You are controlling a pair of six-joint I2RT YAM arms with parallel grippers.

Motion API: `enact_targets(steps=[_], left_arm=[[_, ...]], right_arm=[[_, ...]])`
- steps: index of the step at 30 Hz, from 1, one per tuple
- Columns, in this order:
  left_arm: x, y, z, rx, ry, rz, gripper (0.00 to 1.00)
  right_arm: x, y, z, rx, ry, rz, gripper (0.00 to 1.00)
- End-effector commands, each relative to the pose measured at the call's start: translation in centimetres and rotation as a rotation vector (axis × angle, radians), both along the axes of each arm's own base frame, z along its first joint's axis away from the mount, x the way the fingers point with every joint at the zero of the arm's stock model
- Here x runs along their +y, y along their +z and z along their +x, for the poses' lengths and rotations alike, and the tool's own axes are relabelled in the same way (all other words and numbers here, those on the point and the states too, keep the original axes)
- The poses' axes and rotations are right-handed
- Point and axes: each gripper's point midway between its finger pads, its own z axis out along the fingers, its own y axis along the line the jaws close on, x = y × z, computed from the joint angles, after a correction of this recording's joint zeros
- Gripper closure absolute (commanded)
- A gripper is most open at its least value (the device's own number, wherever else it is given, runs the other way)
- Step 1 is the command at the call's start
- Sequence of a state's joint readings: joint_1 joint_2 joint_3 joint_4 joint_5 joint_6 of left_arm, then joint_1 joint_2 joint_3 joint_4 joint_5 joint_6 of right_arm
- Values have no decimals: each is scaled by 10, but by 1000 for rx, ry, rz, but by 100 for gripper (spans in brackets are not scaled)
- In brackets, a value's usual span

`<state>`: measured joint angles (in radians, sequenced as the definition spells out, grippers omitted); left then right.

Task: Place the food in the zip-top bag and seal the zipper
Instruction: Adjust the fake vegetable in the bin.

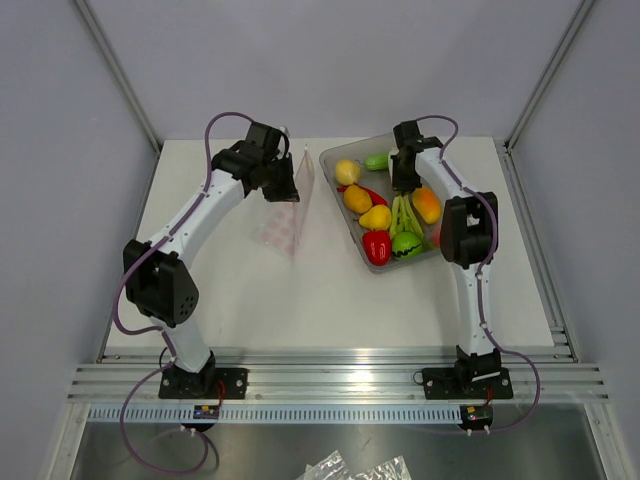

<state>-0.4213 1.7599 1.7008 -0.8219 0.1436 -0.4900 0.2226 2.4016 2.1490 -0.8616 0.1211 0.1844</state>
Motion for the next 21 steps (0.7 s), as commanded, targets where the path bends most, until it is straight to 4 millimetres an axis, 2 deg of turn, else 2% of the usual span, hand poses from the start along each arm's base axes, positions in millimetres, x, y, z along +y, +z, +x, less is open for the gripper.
enact_targets(steps=[1, 2, 3, 5, 6, 8, 9, 11, 15, 17, 19, 21], left_arm=[[6, 21, 0, -75, 2, 12, 100], [6, 22, 0, -80, 1, 14, 100], [8, 21, 1, -81, 5, 24, 100], [11, 25, 4, -92, 9, 25, 100], [12, 26, 4, -91, 10, 20, 100], [13, 29, 4, -98, 9, 19, 100], [14, 32, 4, -105, 10, 20, 100], [15, 33, 2, -109, 10, 23, 100], [18, 34, 1, -114, 15, 28, 100], [19, 34, -1, -112, 17, 31, 100], [20, 33, -1, -112, 20, 32, 100], [20, 33, -1, -110, 22, 30, 100]], right_arm=[[1, 76, 12, -182, -3, 20, 93], [8, 89, 10, -207, 24, 52, 94], [13, 116, 6, -260, 61, 77, 96], [18, 129, 1, -306, 84, 70, 100], [16, 146, -3, -340, 90, 58, 100], [18, 156, -8, -357, 112, 45, 100], [18, 167, -12, -381, 152, 30, 100], [31, 172, -18, -400, 225, 12, 100], [52, 179, -25, -449, 444, -131, 100], [59, 176, -23, -466, 484, -198, 100], [79, 168, -21, -482, 572, -263, 100], [87, 152, -11, -485, 598, -332, 100]])
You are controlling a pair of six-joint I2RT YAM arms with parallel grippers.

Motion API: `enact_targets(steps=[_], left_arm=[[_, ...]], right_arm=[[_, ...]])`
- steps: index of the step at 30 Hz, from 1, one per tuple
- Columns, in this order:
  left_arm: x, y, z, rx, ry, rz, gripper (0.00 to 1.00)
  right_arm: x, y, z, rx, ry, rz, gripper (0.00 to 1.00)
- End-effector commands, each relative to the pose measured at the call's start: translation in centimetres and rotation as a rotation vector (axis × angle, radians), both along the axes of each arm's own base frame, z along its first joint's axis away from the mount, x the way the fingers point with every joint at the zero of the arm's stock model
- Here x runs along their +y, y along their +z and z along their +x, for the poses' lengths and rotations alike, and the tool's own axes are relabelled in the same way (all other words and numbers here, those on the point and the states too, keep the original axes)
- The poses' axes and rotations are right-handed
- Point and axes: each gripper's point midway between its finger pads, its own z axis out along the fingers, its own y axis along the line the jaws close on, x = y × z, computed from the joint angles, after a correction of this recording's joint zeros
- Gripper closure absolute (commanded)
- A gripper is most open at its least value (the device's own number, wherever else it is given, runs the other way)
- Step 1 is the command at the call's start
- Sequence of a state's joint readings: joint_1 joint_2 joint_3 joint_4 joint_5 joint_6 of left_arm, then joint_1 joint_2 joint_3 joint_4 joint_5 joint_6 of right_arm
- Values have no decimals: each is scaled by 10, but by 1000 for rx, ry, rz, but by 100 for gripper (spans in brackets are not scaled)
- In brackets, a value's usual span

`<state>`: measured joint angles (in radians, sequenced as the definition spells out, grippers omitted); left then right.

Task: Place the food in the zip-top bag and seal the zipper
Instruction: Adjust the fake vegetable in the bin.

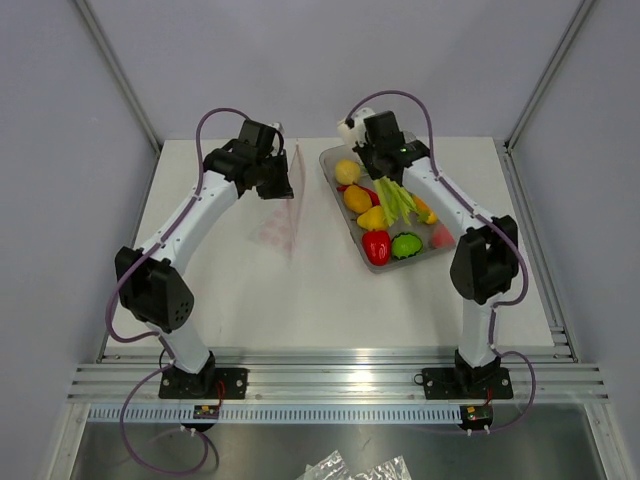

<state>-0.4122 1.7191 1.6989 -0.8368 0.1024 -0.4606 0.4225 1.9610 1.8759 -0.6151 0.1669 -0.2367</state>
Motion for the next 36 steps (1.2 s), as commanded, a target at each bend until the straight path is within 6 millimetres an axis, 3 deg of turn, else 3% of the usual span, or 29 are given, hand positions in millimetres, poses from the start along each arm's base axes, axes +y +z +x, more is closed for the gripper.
enact_targets(steps=[1, 3, 4, 5, 7, 9, 13, 17, 21, 23, 24, 25, 26, 28, 31, 34, 36], left_arm=[[6, 20, -1, -62, 6, -4, 100], [6, 20, -1, -60, 6, -3, 100], [6, 19, -2, -58, 5, -4, 100], [7, 19, -2, -56, 7, 0, 100], [7, 19, -3, -55, 5, 2, 100], [8, 19, -3, -57, 7, 6, 100], [8, 19, -4, -56, 3, 5, 100], [6, 23, -4, -65, -4, -7, 100], [4, 21, -3, -61, -11, -10, 100], [4, 20, -3, -59, -13, -9, 100], [4, 19, -3, -56, -15, -8, 100], [4, 17, -3, -51, -14, -7, 100], [4, 17, -2, -53, -18, -4, 100], [4, 17, -3, -52, -19, -3, 100], [4, 18, -3, -56, -22, 1, 100], [5, 18, -3, -56, -26, 5, 100], [5, 18, -3, -58, -28, 4, 100]], right_arm=[[7, -14, 25, -100, 49, -196, 100], [6, -35, 38, -90, 22, -240, 90], [1, -39, 42, -90, -10, -270, 71], [0, -50, 46, -74, -23, -281, 62], [3, -43, 49, -90, -39, -245, 42], [9, -29, 48, -115, -50, -162, 33], [9, -7, 42, -118, -133, -20, 31], [5, 9, 27, -37, -294, 260, 32], [9, 1, 12, 98, -439, 566, 31], [6, -10, 10, 174, -578, 733, 31], [-5, -11, 17, 184, -634, 815, 31], [7, -12, 15, 268, -678, 972, 31], [5, -22, 18, 283, -701, 1057, 31], [15, -22, 20, 342, -750, 1218, 31], [25, -33, 27, 413, -818, 1380, 29], [34, -58, 37, 488, -886, 1483, 27], [40, -59, 44, 505, -876, 1541, 26]])
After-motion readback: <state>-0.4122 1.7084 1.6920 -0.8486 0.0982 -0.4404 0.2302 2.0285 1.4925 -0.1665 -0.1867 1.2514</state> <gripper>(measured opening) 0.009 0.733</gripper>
